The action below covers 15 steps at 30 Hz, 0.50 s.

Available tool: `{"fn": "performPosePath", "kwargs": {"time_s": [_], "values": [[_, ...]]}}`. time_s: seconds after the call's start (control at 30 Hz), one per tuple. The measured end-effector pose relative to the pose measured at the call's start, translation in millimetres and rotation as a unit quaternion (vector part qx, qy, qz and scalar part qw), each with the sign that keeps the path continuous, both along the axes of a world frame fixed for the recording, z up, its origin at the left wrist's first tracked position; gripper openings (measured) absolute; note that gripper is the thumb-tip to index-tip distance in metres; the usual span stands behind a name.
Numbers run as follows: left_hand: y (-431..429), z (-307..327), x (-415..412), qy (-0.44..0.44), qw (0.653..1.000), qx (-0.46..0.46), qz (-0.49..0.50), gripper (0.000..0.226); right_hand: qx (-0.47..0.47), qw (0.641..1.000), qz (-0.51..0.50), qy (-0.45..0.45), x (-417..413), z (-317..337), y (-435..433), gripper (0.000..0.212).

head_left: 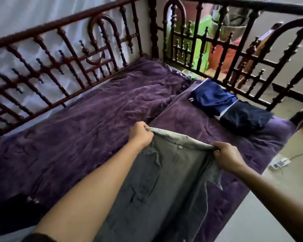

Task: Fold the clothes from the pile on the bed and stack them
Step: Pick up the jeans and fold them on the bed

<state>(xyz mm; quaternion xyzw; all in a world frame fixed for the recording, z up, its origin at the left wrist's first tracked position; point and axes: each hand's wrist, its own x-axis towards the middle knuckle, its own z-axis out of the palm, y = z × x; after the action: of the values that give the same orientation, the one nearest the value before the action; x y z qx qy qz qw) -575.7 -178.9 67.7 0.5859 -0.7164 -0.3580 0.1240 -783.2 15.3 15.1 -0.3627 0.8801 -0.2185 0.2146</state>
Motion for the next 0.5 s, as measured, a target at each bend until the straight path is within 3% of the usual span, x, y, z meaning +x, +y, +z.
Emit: {"fn": "performPosePath", "kwargs": {"time_s": [0.13, 0.27, 0.4, 0.5], "values": [[-5.0, -78.1, -105.7, -0.054, 0.996, 0.06, -0.047, 0.016, 0.085, 0.995, -0.035, -0.03, -83.4, -71.8, 7.3, 0.032], [-2.3, -139.1, -155.2, -0.052, 0.982, 0.162, -0.084, 0.057, 0.19, 0.981, -0.015, -0.035, -136.7, -133.3, 7.1, 0.026], [14.7, -177.6, -122.4, -0.088, 0.966, 0.231, -0.072, 0.037, 0.318, 0.946, 0.053, -0.009, -148.5, -172.2, -9.7, 0.026], [27.7, -198.5, -60.5, -0.113, 0.953, 0.282, 0.003, 0.027, 0.314, 0.942, 0.111, 0.041, -137.3, -180.9, -54.4, 0.029]]}}
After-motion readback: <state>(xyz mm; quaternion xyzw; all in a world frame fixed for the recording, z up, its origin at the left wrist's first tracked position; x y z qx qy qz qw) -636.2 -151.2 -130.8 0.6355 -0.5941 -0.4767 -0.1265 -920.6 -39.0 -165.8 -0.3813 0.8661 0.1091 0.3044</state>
